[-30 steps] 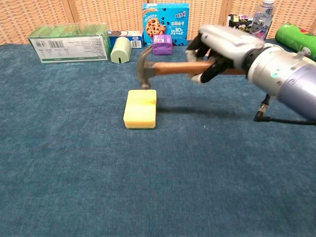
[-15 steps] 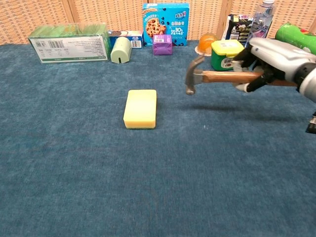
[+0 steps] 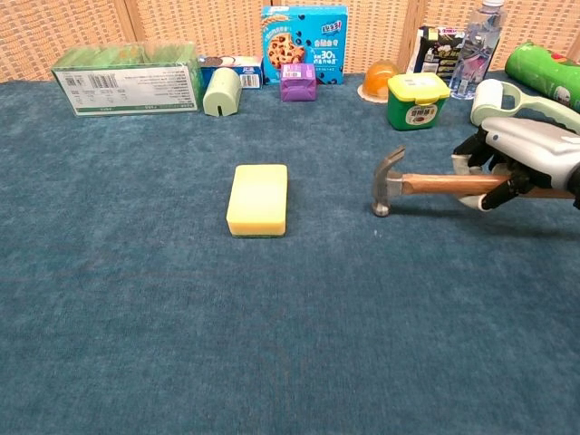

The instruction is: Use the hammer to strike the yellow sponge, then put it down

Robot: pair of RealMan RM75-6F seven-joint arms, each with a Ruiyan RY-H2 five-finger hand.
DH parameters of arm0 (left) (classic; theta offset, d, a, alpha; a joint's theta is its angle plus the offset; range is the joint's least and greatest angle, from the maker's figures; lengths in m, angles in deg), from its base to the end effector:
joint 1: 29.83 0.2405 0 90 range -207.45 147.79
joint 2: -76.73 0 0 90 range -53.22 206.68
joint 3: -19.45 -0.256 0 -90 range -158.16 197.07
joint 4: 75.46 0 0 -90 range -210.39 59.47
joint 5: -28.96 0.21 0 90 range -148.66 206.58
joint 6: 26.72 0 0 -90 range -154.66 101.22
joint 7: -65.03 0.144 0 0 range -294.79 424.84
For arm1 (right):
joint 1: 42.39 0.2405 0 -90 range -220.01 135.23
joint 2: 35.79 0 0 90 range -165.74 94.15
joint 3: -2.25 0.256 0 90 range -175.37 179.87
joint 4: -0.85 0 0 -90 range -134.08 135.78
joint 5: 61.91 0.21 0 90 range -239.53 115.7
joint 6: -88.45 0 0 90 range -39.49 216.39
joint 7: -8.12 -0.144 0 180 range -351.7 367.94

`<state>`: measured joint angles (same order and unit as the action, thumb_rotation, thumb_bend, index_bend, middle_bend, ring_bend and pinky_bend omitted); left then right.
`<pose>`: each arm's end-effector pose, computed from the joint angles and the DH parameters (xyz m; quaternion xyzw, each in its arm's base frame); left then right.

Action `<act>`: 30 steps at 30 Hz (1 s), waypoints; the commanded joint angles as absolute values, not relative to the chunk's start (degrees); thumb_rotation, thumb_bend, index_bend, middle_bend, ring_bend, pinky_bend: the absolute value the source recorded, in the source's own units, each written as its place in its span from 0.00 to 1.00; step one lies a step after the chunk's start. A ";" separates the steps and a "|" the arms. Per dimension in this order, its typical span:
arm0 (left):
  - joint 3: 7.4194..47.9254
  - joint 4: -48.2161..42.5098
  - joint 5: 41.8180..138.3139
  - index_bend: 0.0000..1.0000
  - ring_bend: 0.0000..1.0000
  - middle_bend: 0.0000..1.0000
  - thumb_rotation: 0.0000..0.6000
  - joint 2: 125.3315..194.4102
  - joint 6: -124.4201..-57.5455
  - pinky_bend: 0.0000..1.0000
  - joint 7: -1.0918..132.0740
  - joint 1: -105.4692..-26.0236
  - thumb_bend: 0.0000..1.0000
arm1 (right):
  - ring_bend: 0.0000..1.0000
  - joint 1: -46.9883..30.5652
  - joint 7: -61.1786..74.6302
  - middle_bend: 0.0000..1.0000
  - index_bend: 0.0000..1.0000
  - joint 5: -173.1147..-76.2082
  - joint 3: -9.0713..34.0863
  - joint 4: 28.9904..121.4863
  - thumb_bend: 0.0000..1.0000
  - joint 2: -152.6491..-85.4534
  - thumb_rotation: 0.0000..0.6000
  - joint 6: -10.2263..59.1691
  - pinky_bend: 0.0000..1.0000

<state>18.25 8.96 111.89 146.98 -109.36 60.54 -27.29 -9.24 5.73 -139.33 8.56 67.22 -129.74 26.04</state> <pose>-0.3613 0.1211 0.1253 -0.5570 -0.4808 -0.3212 0.5961 -0.2324 -0.3315 -0.0132 0.6845 -0.4105 0.4117 0.4398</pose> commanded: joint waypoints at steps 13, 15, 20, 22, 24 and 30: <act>17.95 8.75 112.12 0.36 0.08 0.25 1.00 147.21 -110.16 0.10 60.20 -26.77 0.16 | 0.31 -10.18 5.03 0.28 0.10 -140.84 8.03 71.59 0.33 -125.79 1.00 26.86 0.33; 17.97 8.75 112.08 0.36 0.08 0.25 1.00 147.23 -110.19 0.10 60.25 -26.75 0.16 | 0.30 -10.30 4.93 0.28 0.10 -141.02 8.14 72.14 0.33 -125.22 1.00 26.65 0.30; 18.07 8.87 112.01 0.36 0.08 0.25 1.00 147.24 -110.32 0.10 60.53 -26.74 0.16 | 0.29 -10.86 4.06 0.28 0.10 -141.73 8.37 73.41 0.33 -124.01 1.00 25.40 0.29; 18.21 8.96 111.92 0.36 0.08 0.25 1.00 147.22 -110.49 0.10 60.69 -26.71 0.16 | 0.33 -11.29 3.24 0.32 0.15 -142.17 8.56 73.92 0.31 -123.64 1.00 24.29 0.32; 18.62 8.95 111.76 0.36 0.08 0.25 1.00 147.26 -111.13 0.10 60.67 -26.60 0.16 | 0.48 -13.93 -0.19 0.45 0.29 -142.97 10.97 74.24 0.29 -124.52 1.00 16.02 0.44; 19.35 6.30 111.83 0.36 0.08 0.25 1.00 147.07 -111.79 0.10 59.17 -26.74 0.16 | 0.89 -18.99 3.89 0.83 0.67 -142.59 11.58 72.88 0.32 -123.38 1.00 7.51 0.78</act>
